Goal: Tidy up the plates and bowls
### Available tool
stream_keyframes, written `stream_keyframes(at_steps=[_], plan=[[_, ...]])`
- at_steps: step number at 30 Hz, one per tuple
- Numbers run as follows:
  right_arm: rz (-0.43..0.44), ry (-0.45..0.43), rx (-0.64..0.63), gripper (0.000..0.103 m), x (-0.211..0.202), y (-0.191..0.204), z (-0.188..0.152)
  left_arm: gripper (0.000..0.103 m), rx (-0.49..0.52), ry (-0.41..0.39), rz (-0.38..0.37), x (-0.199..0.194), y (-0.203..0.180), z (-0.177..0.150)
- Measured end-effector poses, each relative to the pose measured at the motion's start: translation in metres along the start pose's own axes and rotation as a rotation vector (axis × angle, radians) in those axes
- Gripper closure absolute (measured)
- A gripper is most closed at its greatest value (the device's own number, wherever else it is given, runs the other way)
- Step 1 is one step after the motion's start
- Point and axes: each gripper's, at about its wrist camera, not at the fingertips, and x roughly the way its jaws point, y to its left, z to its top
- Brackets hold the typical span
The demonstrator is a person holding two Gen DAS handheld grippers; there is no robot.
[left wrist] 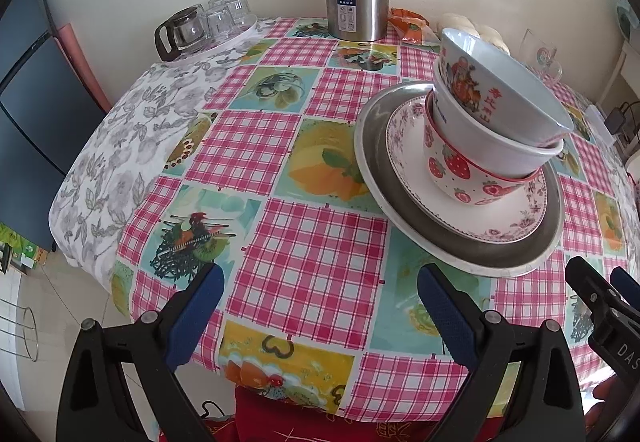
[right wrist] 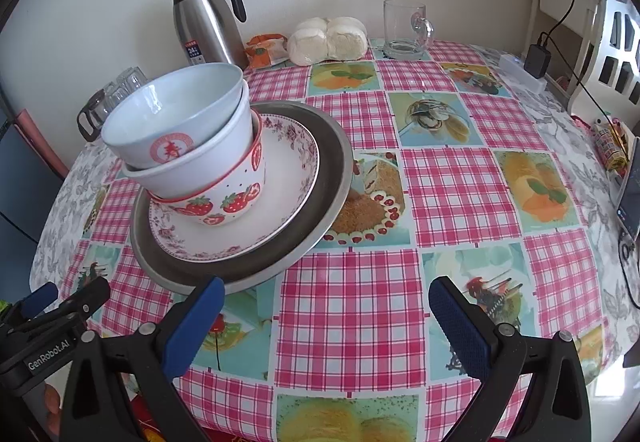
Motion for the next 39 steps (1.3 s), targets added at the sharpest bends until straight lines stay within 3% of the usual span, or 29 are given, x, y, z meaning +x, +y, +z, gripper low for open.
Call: stream_keyframes(at_steps=[39], plan=[[-0.018, 0.021, 0.002, 0.0, 0.0035, -0.0027, 0.0005, 0.006, 0.0, 0.024, -0.004, 0.0054, 0.0017, 0.0019]])
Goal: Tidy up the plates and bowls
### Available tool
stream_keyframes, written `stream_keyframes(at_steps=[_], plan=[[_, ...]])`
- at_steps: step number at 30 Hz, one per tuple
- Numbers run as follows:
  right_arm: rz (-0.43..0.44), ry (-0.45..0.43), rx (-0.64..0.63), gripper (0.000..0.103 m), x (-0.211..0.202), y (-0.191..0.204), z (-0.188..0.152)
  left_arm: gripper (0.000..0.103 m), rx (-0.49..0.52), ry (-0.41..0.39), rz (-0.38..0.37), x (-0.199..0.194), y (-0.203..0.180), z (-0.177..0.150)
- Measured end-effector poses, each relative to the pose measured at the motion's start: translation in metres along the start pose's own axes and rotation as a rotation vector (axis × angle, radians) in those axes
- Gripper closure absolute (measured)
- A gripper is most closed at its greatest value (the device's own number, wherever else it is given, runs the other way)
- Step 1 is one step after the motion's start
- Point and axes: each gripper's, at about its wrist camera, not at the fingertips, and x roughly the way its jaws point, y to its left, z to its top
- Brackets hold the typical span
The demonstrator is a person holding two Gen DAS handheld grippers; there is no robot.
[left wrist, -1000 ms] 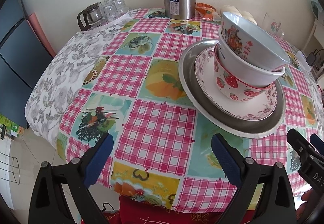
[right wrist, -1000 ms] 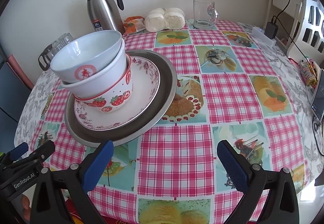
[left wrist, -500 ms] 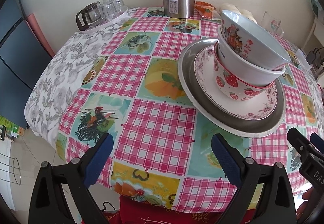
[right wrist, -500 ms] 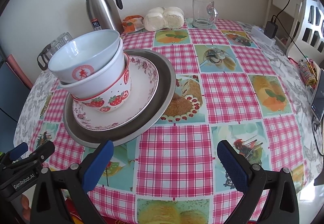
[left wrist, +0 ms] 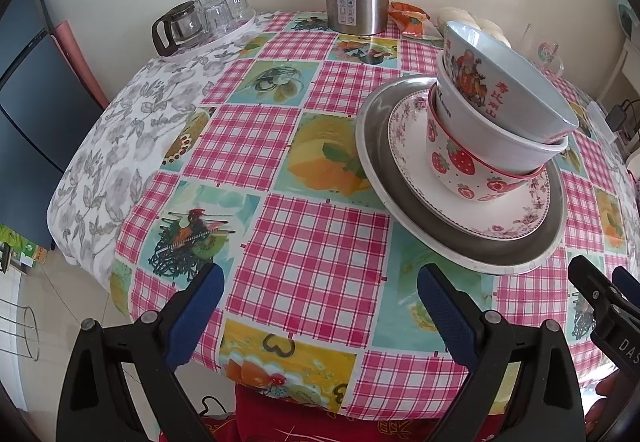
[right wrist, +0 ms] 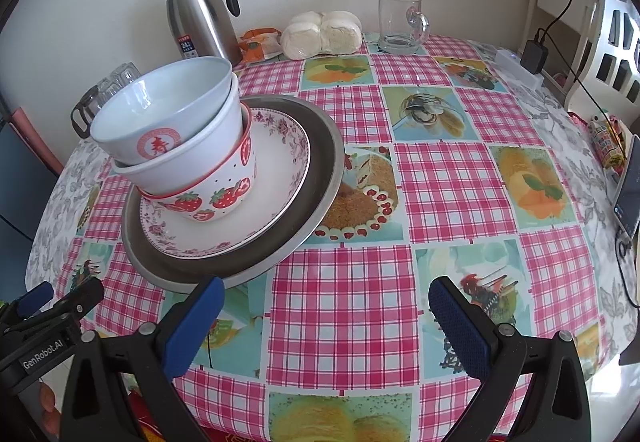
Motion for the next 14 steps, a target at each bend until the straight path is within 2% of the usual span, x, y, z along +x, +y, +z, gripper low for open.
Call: stream_keyframes(at_steps=[14], plan=[[-0.003, 0.011, 0.008, 0.0, 0.0021, -0.0017, -0.0001, 0.006, -0.017, -0.006, -0.014, -0.0012, 0.0015, 0.0007]])
